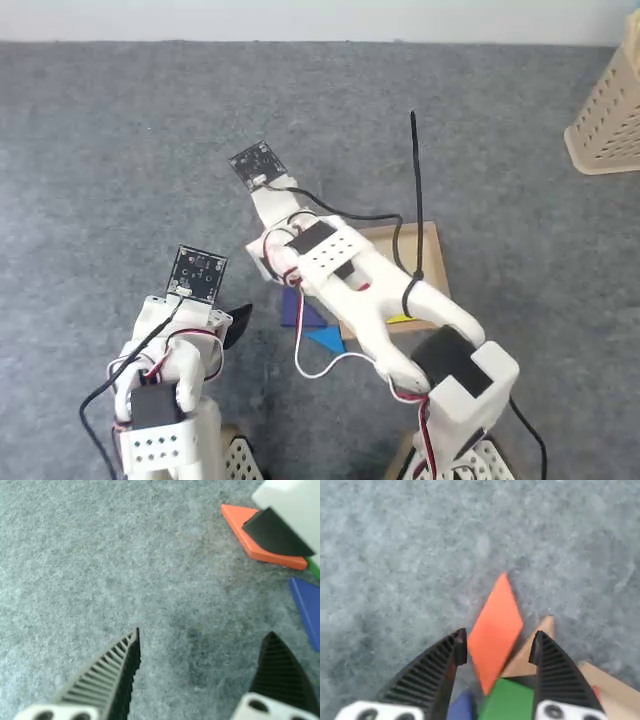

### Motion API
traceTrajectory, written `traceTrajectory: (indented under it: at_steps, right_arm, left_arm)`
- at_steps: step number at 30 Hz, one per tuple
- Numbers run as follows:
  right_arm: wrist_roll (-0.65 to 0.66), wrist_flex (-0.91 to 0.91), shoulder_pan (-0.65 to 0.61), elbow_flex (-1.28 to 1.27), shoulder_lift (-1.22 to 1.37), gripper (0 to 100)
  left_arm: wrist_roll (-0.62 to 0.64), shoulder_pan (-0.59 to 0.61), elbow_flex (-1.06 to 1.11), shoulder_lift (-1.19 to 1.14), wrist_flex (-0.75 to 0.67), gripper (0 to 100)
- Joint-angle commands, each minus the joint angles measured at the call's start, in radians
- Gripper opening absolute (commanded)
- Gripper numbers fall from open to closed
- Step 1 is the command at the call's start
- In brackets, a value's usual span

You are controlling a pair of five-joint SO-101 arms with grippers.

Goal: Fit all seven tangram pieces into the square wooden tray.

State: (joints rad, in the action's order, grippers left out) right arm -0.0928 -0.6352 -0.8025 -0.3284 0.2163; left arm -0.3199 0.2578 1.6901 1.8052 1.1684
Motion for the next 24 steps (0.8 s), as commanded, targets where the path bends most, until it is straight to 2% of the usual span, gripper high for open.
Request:
traceTrajectory:
  at_steps: [1,12,19,24]
  right_arm:
    - [-0.015,0.021,-0.022,0.06,0.008,21.3]
    - [-0.015,0.065,-0.021,0.064,0.107,21.1]
    - [-0.015,0.065,0.03,0.061,0.113,3.7]
    - [-0.014,0.061,0.073,0.063,0.099,1.5]
  left_arm:
    - [-0.003,0.0,-0.005,0.015,0.005,35]
    - [-0.002,-0.002,-0.005,0.015,0.005,35]
    - [-0.002,-0.002,-0.005,0.015,0.005,35]
    - [-0.002,-0.002,-0.005,0.015,0.005,35]
